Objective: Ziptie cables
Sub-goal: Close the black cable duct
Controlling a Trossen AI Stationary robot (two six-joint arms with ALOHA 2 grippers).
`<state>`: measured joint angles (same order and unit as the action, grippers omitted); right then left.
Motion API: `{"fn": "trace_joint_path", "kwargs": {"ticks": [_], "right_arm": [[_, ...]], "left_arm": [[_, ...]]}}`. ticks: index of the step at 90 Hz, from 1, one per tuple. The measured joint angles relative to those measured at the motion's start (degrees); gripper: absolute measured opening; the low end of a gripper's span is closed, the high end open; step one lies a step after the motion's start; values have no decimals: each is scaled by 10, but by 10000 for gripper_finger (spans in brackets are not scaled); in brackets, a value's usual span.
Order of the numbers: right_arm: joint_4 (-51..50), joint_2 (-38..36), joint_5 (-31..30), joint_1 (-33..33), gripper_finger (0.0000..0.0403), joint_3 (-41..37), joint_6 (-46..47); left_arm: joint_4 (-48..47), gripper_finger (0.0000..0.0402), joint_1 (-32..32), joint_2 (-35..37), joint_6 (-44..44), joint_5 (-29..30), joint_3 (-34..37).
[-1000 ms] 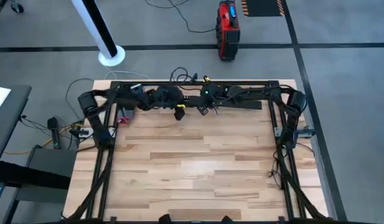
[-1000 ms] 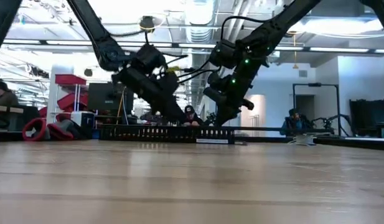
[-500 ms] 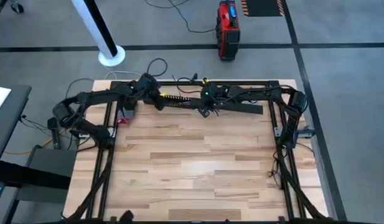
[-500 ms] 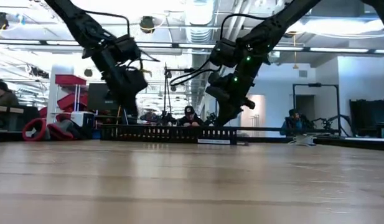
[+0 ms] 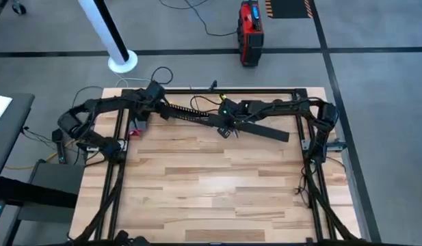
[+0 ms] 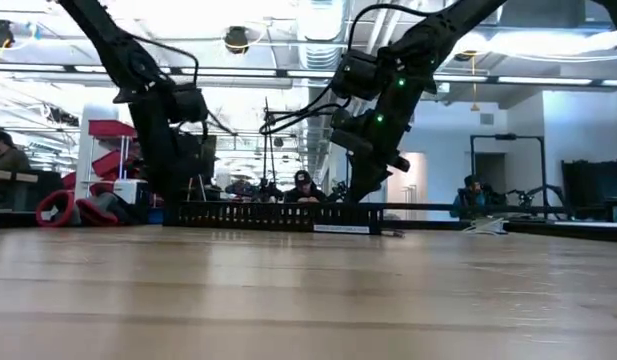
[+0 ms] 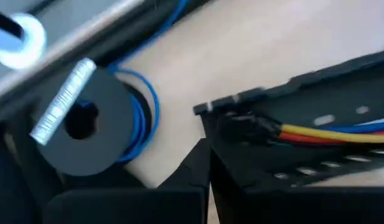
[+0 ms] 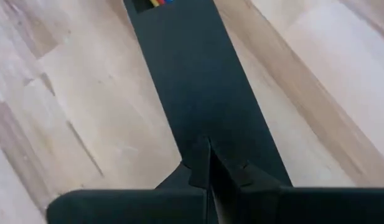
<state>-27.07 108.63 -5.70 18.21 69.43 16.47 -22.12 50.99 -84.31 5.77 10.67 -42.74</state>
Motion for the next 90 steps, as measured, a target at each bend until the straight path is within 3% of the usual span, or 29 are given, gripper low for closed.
{"fn": "trace_joint_path", "kwargs": {"ticks": [31, 90], "right_arm": [[1, 0, 3, -1, 0, 0, 0], [51, 0, 87, 26, 0, -3, -17]], "left_arm": [[9, 0, 24, -76, -2, -18, -2], [22, 0, 20, -82, -25, -47, 0]]}}
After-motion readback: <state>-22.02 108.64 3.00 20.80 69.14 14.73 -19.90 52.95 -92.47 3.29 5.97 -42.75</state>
